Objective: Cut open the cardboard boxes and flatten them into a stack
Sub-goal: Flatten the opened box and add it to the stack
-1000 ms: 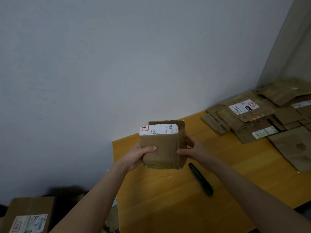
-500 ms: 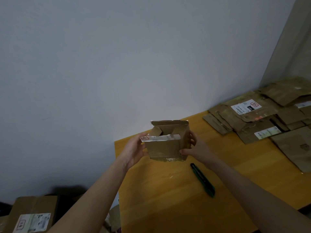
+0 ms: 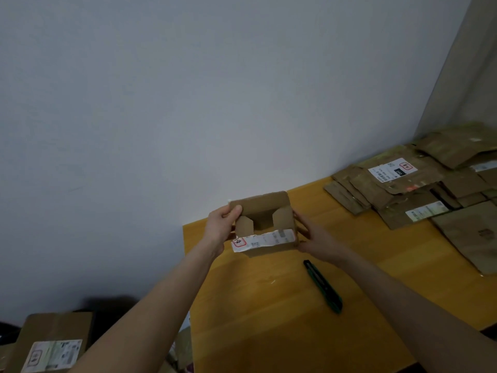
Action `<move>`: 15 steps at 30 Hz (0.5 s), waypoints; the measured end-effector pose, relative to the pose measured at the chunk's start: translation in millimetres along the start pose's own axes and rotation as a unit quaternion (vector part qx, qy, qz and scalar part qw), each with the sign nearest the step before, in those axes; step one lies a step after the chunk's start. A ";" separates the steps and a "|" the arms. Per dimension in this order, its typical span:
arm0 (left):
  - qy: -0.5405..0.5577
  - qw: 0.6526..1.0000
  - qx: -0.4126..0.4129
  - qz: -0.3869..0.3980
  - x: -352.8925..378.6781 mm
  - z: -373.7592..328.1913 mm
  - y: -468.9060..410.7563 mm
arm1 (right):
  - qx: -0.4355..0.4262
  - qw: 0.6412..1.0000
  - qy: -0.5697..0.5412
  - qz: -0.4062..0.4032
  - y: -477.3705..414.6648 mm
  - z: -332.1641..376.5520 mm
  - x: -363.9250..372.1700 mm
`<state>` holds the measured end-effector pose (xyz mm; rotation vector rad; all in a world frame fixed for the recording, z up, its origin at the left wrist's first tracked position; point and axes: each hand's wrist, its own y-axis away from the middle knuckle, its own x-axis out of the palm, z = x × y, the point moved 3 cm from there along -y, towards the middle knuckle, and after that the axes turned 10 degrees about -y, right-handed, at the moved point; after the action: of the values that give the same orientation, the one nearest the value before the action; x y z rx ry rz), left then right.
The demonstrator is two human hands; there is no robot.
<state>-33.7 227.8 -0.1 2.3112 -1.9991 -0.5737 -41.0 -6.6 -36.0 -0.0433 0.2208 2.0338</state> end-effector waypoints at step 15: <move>-0.291 0.910 0.259 -0.141 23.0 -25.6 11.6 | 0.095 0.964 0.149 -0.197 -23.7 27.2 4.1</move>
<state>-34.7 198.3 20.9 3.0753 -2.2820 -0.9436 -20.1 12.3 -13.0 -0.2554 0.5521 1.5954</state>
